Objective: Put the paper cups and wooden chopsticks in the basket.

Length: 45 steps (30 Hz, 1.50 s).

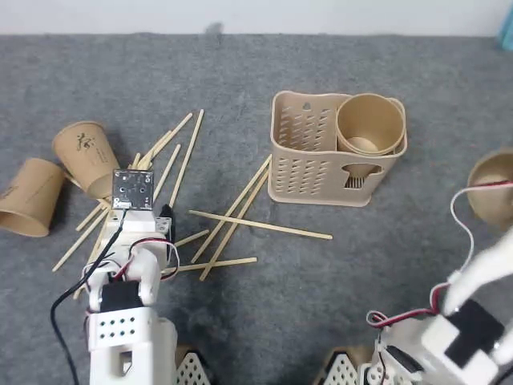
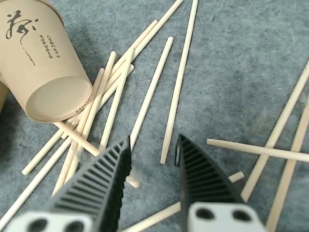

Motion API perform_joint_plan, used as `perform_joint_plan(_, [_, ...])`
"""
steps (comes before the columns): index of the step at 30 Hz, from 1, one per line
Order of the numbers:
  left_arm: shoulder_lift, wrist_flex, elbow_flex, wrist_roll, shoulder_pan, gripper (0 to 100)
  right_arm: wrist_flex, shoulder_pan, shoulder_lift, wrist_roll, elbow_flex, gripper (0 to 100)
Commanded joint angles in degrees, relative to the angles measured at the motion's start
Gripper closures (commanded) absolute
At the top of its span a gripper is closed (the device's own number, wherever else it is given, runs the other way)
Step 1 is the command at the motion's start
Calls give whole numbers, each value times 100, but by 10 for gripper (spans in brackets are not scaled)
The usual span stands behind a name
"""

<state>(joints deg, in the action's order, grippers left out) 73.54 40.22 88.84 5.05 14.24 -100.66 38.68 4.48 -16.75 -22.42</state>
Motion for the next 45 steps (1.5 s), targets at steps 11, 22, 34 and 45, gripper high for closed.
perform_joint_plan(11, [79,-158,-31,35,26,860,-207,-1833,-110,2514,-2004,991])
perform_joint_plan(22, [79,-167,-31,35,18,859,-224,-3609,-145,2787,-2409,991])
perform_joint_plan(34, [79,-193,-31,35,-18,859,-242,-3697,-92,2145,-1160,991])
perform_joint_plan(45, [79,-193,-31,35,9,859,-198,-3644,-347,1978,-923,988])
